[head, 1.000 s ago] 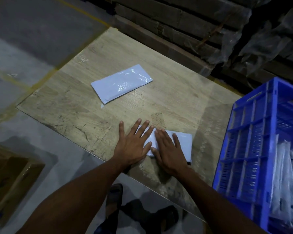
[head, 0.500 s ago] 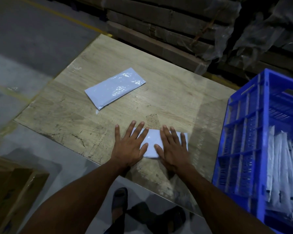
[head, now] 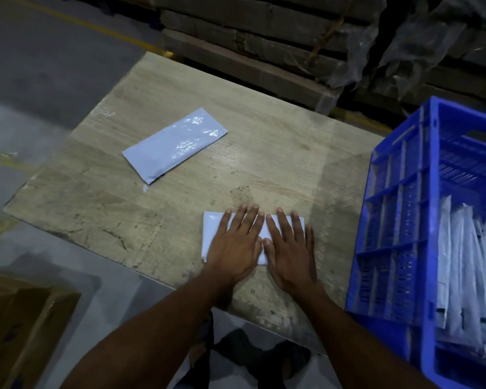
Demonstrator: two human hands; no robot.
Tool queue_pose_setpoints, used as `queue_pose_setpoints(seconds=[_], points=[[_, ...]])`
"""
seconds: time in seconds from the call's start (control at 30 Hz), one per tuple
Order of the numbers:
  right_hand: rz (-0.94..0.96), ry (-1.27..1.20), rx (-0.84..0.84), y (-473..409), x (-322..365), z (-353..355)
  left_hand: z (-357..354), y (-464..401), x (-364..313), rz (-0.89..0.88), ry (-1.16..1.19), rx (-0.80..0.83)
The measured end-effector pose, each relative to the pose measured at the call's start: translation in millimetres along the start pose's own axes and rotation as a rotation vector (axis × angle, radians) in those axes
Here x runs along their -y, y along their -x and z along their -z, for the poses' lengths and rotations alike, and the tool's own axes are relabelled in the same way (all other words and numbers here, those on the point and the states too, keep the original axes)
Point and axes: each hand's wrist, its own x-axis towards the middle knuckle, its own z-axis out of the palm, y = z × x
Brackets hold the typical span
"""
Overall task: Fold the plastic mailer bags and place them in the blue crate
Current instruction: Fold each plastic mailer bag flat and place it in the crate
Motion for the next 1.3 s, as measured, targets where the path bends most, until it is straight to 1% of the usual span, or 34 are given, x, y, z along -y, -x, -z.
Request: queue_pose_setpoints(seconds=[0.07,0.2,0.27,0.33,0.4,0.47,0.53,0.6,0.67,0.83,0.93,1.0,1.07,1.1,1.2,1.23,1.3], points=[[-0.005,-0.01,-0.009,-2.2,-1.7,-2.9,-3.3,-1.0,3.5,0.0,0.009,-0.003],[-0.006,0.0,0.03,-2.6,-2.2,-0.8,-0.6,-3.2,4.0,-0.005,0.025,0.035],[-0.007,0.021,0.075,-2.9,-2.6,1.5,0.9,0.9,9.3,-0.008,0.04,0.037],[-0.011,0.033,0.116,-4.2,-2.6,1.8,0.0,13.1,19.4,0.043,0.039,0.007],[-0.039,0.033,0.143,-5.5,0.4,2.4,-1.1,31.4,29.3,0.143,0.041,-0.02],[-0.073,0.068,0.15,-7.5,6.3,5.0,-0.6,42.9,35.0,0.19,0.042,-0.029],[-0.025,0.11,0.14,-11.3,14.8,6.7,-0.3,42.8,36.5,0.186,0.042,-0.028],[0.086,0.108,0.171,-14.6,20.5,5.6,-0.4,42.1,35.6,0.194,0.051,-0.035],[0.124,0.092,0.177,-16.0,13.6,6.0,0.1,42.2,34.8,0.198,0.044,-0.021],[-0.031,0.002,0.167,-10.3,-24.3,14.4,-1.9,41.4,36.2,0.197,0.028,-0.015],[-0.034,0.005,0.188,-11.6,-22.8,14.7,-1.6,41.6,35.9,0.194,0.028,-0.015],[-0.069,0.014,0.224,-11.7,-18.4,17.8,-1.0,41.6,35.4,0.195,0.028,-0.013],[-0.104,0.088,0.221,-11.9,-10.7,20.0,-0.7,41.5,35.2,0.205,0.031,-0.009],[-0.08,0.119,0.196,-12.3,-4.7,19.9,-0.7,41.5,34.9,0.204,0.034,-0.009],[0.118,0.115,0.157,-17.5,11.4,9.9,-1.7,42.2,35.6,0.197,0.071,-0.03],[0.148,0.102,0.15,-19.4,11.6,5.5,-1.6,42.2,35.6,0.197,0.074,-0.029],[0.131,0.093,0.159,-21.6,8.5,1.2,-1.0,42.2,36.0,0.199,0.074,-0.012]])
